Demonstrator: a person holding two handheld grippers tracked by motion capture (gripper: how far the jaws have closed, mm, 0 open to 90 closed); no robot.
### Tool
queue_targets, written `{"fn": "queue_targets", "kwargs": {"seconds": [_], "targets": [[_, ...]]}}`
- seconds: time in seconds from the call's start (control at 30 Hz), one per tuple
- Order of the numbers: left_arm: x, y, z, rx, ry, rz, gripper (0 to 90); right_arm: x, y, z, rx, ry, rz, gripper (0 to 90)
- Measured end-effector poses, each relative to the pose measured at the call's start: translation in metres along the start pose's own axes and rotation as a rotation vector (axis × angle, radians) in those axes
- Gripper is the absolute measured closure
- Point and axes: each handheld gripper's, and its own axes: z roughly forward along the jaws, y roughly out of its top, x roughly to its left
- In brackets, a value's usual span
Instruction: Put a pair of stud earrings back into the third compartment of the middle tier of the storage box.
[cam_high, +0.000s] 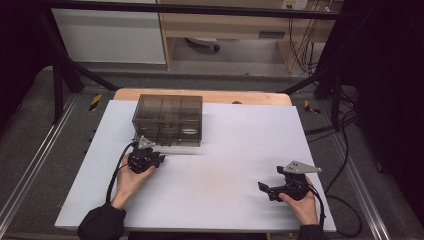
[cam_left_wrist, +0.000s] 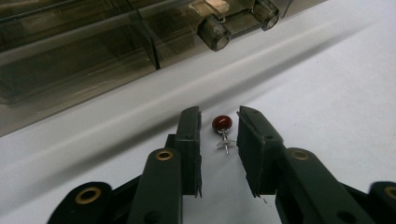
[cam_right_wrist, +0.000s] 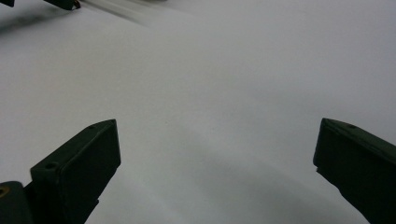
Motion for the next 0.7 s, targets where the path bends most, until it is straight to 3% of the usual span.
{"fn": "queue_targets", "kwargs": {"seconds": [0.2, 0.7], "targets": [[-0.0008, 0.0001, 0.0022, -0.005, -0.007, 0.009, 77.9, 0.0, 0.0, 0.0, 0.0, -0.001, -0.001, 1.3], [0.0012, -0.0005, 0.0023, -0.007, -0.016, 0.017, 81.4, 0.0001, -0.0003, 0.0008, 0.004, 0.002, 0.001, 1.3]]}}
